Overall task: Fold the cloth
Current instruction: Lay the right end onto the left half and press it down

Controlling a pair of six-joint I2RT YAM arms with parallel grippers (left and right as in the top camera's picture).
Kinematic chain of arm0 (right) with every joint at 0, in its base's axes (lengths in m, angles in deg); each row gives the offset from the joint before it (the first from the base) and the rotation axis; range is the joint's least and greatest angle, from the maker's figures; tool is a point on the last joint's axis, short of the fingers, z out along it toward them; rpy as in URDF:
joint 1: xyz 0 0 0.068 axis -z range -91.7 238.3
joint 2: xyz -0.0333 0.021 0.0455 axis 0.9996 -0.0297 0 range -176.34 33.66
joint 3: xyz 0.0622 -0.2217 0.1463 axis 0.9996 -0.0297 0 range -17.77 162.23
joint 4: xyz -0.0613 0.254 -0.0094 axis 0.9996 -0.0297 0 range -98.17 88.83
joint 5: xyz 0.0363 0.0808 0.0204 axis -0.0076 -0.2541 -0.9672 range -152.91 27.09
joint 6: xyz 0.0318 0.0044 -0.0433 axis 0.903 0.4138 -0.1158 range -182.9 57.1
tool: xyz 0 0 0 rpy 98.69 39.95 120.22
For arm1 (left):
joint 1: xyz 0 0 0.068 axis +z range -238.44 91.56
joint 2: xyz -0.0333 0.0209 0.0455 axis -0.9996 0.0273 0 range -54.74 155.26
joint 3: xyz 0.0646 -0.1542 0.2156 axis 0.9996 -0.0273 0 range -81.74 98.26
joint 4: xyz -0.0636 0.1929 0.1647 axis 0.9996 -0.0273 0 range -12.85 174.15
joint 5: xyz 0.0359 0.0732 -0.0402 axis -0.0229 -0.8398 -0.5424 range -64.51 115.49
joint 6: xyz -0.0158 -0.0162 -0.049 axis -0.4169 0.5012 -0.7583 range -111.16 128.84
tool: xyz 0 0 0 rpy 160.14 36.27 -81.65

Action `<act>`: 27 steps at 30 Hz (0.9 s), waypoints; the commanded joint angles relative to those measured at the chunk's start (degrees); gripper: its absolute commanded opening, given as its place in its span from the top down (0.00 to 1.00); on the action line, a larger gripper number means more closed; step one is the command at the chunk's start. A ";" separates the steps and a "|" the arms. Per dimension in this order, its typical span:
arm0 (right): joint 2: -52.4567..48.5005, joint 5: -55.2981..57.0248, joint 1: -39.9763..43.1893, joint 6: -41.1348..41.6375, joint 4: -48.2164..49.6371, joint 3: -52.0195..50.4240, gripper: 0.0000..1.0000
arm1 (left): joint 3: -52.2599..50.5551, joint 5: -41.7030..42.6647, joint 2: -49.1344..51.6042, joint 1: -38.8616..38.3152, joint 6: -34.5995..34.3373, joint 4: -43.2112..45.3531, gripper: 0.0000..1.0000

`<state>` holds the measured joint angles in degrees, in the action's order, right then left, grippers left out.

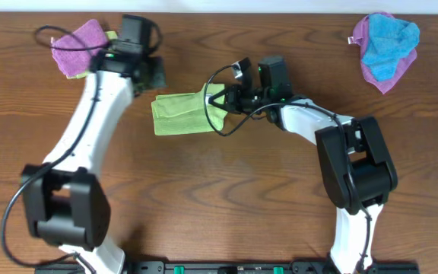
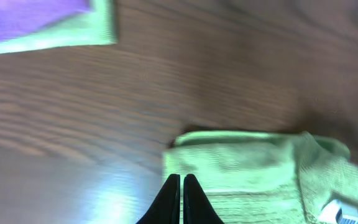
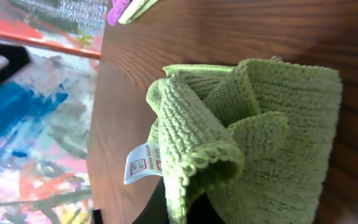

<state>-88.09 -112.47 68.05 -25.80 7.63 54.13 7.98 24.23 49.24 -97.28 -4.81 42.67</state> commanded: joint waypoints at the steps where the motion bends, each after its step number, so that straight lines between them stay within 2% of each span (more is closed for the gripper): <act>1: 1.66 1.62 -1.90 -2.03 -0.07 0.85 0.98 | 1.14 3.72 -5.03 4.79 -1.14 -1.42 0.94; 6: 1.66 5.77 -4.04 -2.67 -0.02 0.85 0.99 | 1.14 8.11 -7.37 9.33 0.20 -4.96 0.94; 27: 1.64 13.60 -11.10 -0.96 1.62 4.87 0.99 | 1.05 8.35 -7.37 9.57 1.92 -6.49 0.94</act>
<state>-88.09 -100.27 58.08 -27.13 9.29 57.89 8.09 32.39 41.73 -87.79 -4.20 36.38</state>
